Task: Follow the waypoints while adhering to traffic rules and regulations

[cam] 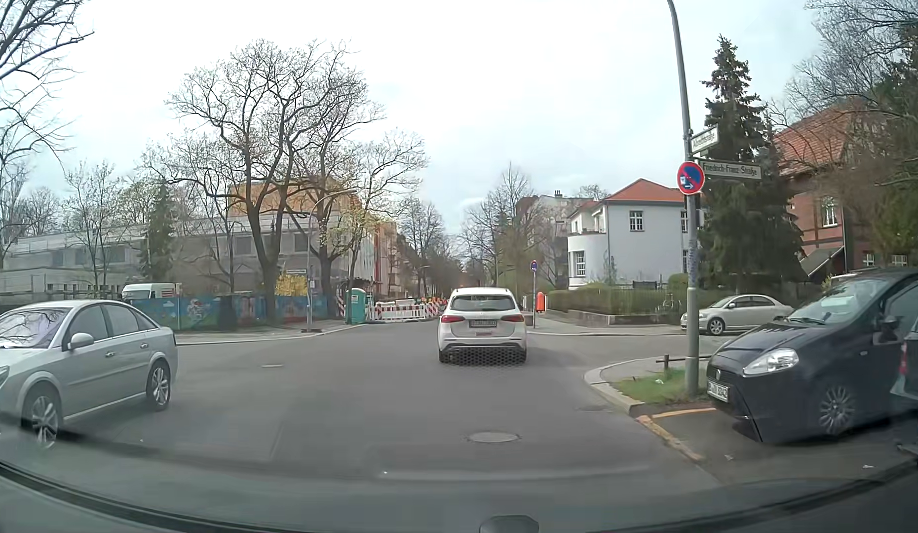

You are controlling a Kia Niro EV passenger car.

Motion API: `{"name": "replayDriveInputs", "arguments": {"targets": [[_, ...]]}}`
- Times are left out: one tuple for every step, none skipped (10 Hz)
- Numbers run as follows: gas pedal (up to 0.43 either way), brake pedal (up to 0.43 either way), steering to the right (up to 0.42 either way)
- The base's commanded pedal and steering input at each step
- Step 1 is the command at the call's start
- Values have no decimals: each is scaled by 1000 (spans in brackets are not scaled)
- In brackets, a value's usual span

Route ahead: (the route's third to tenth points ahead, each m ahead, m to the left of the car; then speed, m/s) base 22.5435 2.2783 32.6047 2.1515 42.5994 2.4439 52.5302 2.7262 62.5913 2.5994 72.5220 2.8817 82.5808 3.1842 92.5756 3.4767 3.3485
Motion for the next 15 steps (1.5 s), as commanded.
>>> {"name": "replayDriveInputs", "arguments": {"targets": [[0,0,-3],[0,0,-3],[0,0,-3],[0,0,-3],[0,0,-3],[0,0,-3],[0,0,-3],[0,0,-3],[0,0,-2],[0,0,-2],[0,0,-1],[0,0,0],[0,0,0],[0,0,1],[0,0,1]]}}
